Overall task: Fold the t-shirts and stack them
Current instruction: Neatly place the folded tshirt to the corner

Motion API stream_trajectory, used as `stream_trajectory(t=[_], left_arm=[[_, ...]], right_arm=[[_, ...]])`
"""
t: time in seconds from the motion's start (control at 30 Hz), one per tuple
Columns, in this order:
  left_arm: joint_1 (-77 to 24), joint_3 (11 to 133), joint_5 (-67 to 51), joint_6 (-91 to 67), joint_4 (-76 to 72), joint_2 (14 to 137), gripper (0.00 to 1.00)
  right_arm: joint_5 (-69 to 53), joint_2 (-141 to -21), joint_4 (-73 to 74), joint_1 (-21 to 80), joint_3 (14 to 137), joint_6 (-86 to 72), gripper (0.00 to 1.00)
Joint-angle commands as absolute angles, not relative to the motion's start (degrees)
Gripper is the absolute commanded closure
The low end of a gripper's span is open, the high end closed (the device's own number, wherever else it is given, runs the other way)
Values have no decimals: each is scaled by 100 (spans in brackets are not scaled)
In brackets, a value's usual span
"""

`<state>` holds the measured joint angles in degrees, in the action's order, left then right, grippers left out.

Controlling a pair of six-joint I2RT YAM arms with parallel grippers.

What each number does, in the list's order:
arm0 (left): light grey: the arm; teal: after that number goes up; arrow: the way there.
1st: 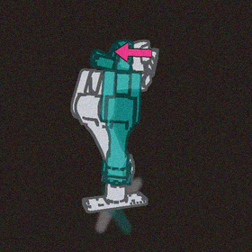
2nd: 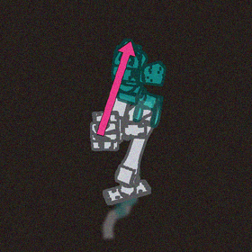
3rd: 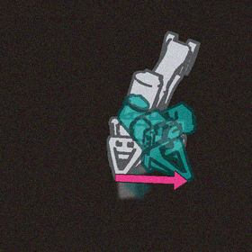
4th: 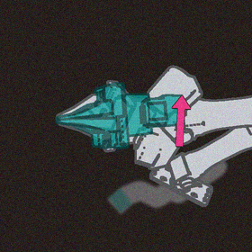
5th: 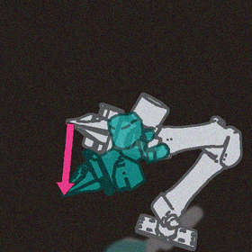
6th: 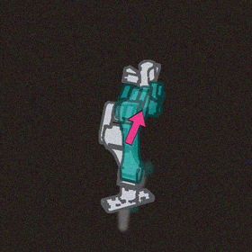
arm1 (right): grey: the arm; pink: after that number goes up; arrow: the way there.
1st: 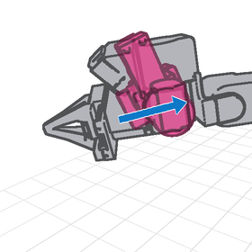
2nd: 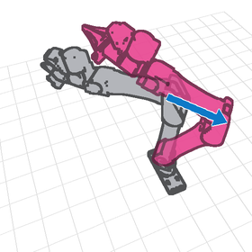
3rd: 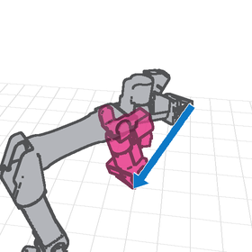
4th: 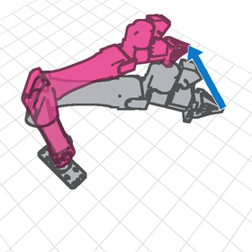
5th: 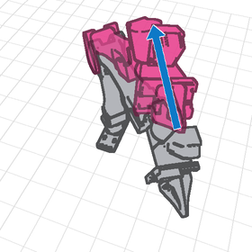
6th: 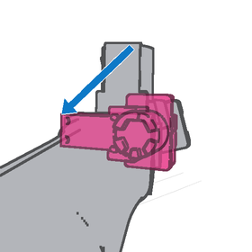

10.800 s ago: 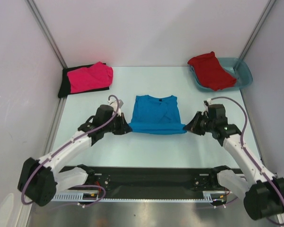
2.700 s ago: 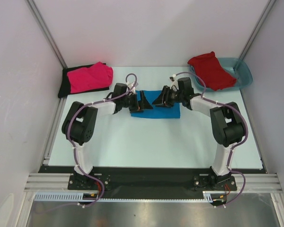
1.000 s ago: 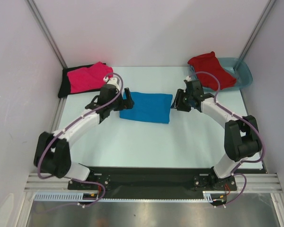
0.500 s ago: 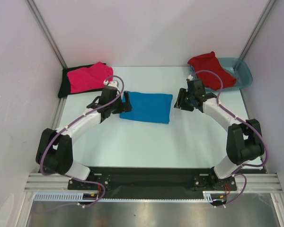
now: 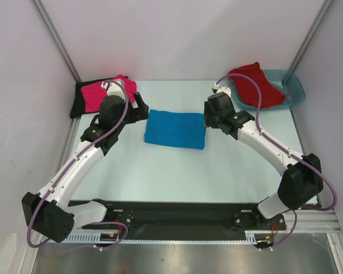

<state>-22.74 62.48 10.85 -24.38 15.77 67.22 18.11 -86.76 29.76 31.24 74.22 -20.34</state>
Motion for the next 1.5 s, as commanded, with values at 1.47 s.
stream_trajectory(t=[1.47], left_arm=[[-1556, 7155, 581, -1740, 2022, 8348, 0]], right_arm=[[1522, -8491, 3147, 2813, 7666, -1740, 21]])
